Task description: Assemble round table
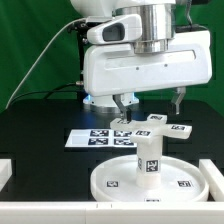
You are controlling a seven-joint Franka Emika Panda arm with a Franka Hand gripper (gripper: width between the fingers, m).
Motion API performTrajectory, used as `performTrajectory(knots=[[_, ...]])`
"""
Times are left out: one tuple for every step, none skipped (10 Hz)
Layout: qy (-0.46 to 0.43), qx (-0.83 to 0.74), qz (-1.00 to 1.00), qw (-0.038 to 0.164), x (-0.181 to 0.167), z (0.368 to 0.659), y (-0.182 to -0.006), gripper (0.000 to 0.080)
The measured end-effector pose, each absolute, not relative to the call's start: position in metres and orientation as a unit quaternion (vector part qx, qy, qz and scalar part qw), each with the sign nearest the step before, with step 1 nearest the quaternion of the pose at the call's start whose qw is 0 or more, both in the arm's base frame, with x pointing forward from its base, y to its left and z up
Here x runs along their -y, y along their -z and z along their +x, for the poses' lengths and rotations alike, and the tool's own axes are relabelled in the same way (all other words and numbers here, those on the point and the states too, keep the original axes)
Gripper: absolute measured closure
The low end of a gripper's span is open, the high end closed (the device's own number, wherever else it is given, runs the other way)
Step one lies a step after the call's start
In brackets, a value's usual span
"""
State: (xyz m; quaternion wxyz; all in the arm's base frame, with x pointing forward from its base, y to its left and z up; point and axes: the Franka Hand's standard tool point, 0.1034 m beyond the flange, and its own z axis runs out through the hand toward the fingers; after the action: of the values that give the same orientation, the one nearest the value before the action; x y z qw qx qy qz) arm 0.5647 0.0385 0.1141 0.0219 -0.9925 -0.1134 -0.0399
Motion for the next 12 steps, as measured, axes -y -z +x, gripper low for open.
performTrajectory(knots=[[0.036, 0.116, -0.992, 0.019, -0.0377, 0.5592, -0.1051, 0.0151], [0.035, 0.118, -0.992, 0.017, -0.0375, 0.5586, -0.1016, 0.0151], [0.035, 0.118, -0.992, 0.015, -0.0360, 0.5585, -0.0976, 0.0151], [0.033, 0.118, -0.992, 0.015, -0.0358, 0.5580, -0.0960, 0.0151], [0.033, 0.117, -0.992, 0.015, -0.0354, 0.5581, -0.0960, 0.0151], [0.033, 0.109, -0.993, 0.015, -0.0353, 0.5580, -0.0959, 0.0267], [0.033, 0.099, -0.994, 0.015, -0.0352, 0.5580, -0.0959, 0.0353], [0.033, 0.099, -0.994, 0.015, -0.0349, 0.5580, -0.0958, 0.0353], [0.033, 0.074, -0.997, 0.017, -0.0351, 0.5580, -0.0958, 0.0353], [0.033, 0.029, -0.999, 0.018, -0.0359, 0.5584, -0.0958, 0.0353], [0.038, -0.036, -0.998, 0.018, -0.0401, 0.5600, -0.0958, 0.0353], [0.040, -0.091, -0.995, 0.019, -0.0398, 0.5612, -0.0956, 0.0353]])
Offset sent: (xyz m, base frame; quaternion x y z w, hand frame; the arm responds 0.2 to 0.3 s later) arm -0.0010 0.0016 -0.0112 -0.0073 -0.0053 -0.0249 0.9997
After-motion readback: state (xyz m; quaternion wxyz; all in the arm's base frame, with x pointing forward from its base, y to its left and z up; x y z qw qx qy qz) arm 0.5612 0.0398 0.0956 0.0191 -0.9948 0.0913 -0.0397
